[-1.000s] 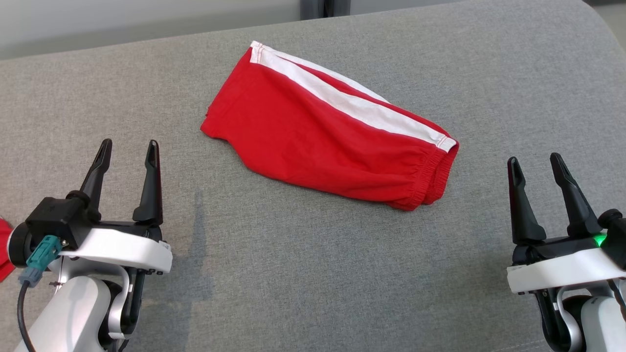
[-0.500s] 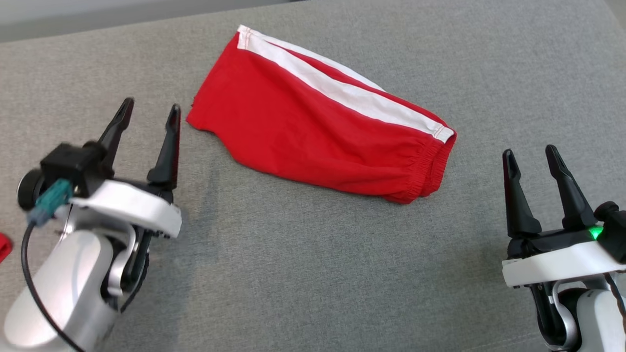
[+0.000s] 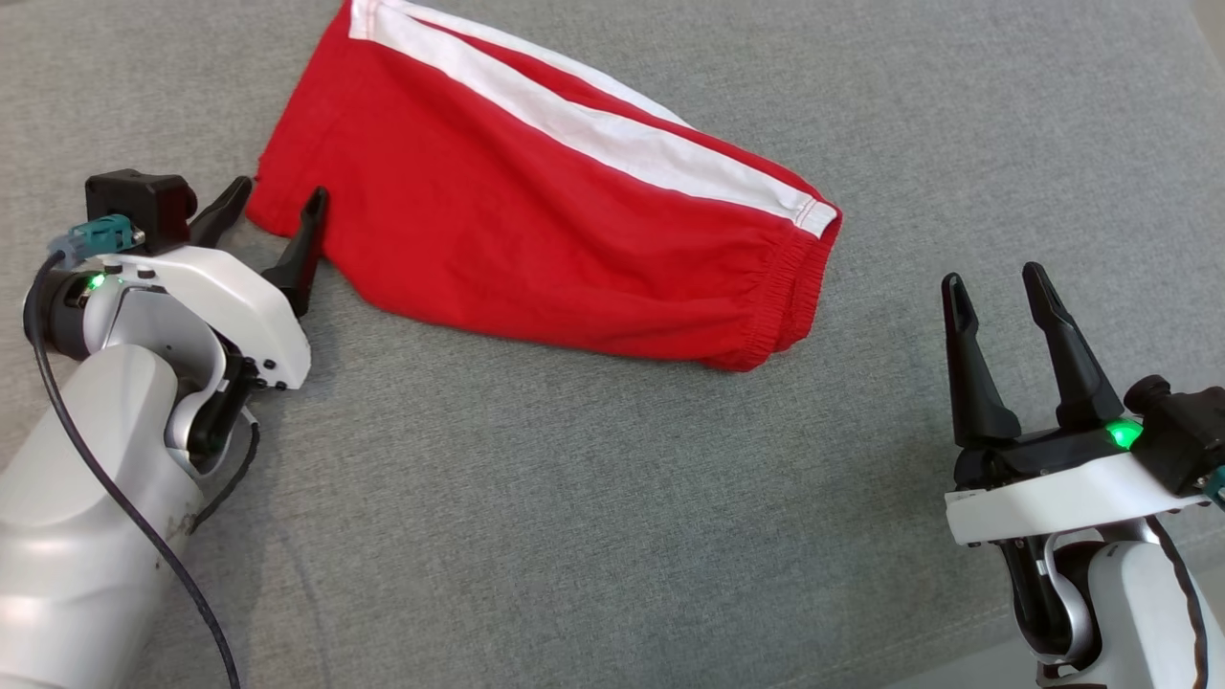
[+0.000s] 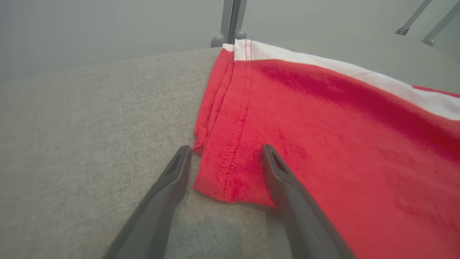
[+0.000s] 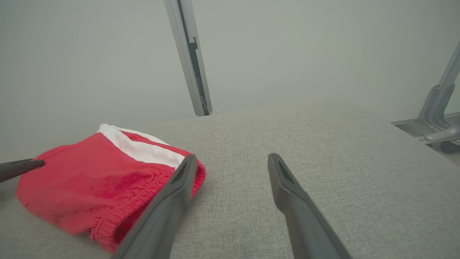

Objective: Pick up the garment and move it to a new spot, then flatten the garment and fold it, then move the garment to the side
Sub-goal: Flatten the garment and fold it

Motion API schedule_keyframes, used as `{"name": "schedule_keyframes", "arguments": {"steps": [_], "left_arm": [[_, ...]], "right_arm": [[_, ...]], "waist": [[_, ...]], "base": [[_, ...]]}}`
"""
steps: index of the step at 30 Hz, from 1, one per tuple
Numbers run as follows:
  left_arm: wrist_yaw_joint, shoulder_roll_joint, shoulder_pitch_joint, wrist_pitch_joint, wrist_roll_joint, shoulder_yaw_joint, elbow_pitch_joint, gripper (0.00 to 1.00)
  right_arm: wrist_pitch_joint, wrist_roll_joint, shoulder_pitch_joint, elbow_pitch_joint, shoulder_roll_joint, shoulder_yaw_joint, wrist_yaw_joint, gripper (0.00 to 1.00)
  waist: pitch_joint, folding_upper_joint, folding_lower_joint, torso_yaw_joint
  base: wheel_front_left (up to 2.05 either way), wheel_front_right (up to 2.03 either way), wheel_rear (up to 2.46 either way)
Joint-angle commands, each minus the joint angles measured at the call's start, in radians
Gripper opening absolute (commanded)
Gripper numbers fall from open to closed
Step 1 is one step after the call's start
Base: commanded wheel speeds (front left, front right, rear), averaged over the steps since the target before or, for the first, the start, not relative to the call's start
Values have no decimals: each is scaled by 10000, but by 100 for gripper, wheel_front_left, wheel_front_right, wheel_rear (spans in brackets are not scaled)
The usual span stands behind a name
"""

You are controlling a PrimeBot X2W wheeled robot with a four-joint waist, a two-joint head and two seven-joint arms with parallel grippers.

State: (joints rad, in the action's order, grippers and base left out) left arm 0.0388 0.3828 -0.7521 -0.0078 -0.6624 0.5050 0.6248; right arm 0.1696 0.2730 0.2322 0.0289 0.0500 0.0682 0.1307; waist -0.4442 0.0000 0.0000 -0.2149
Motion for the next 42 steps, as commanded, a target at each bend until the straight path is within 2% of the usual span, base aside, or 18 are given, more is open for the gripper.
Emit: {"name": "schedule_keyframes", "arguments": {"steps": [1,7,8,9,15,22,28,33,37,38,39,40,41,42], "left_arm": [[127,-1,-242,56,-76,16,316,100],[579,-224,-701,341,-381,157,1900,100],[648,-263,-750,380,-427,202,2064,91],[725,-322,-772,433,-510,245,2212,0],[882,-440,-789,83,-892,294,2664,0],[884,-543,375,-1516,-1509,-185,2392,0],[282,-831,1932,-2226,-1593,-349,1131,0],[-591,-790,3351,-2424,-1614,-665,-783,0],[-1187,-702,4479,-2053,-1766,-601,-2462,0],[-1323,-616,4594,-1992,-1683,-578,-2709,13],[-1517,-522,4677,-1959,-1536,-549,-2915,65],[-1517,-522,4677,-1959,-1536,-549,-2915,65],[-1731,-390,4765,-1884,-1340,-467,-3059,100],[-1912,-370,4858,-1892,-1251,-434,-3237,100]], "right_arm": [[121,53,89,69,23,-8,1,100],[256,207,218,297,20,132,1,100],[264,246,225,325,21,165,1,100],[270,277,242,357,21,186,1,100],[332,352,219,502,22,164,1,100],[311,290,-10,562,20,-22,1,100],[4,37,-238,414,39,-320,1,100],[-285,-94,-401,260,178,-465,1,100],[-564,-181,-568,54,223,-620,1,100],[-575,-192,-563,16,221,-618,1,100],[-630,-224,-564,-28,238,-618,1,100],[-630,-224,-564,-28,238,-618,1,100],[-661,-223,-566,-55,238,-626,1,100],[-677,-258,-577,-84,237,-635,1,100]], "waist": [[-103,0,0,-100],[-186,0,0,-181],[-186,0,0,-188],[-184,0,0,-195],[-100,0,0,-152],[183,0,0,103],[497,0,0,702],[792,0,0,1161],[1003,0,0,1509],[1028,0,0,1542],[1063,0,0,1568],[1063,0,0,1568],[1081,0,0,1576],[1105,0,0,1583]], "base": [[0,0,0],[0,0,0],[0,0,0],[0,0,0],[0,0,0],[0,0,0],[0,0,0],[0,0,0],[0,0,0],[0,0,0],[0,0,0],[0,0,0],[0,0,0],[0,0,0]]}}
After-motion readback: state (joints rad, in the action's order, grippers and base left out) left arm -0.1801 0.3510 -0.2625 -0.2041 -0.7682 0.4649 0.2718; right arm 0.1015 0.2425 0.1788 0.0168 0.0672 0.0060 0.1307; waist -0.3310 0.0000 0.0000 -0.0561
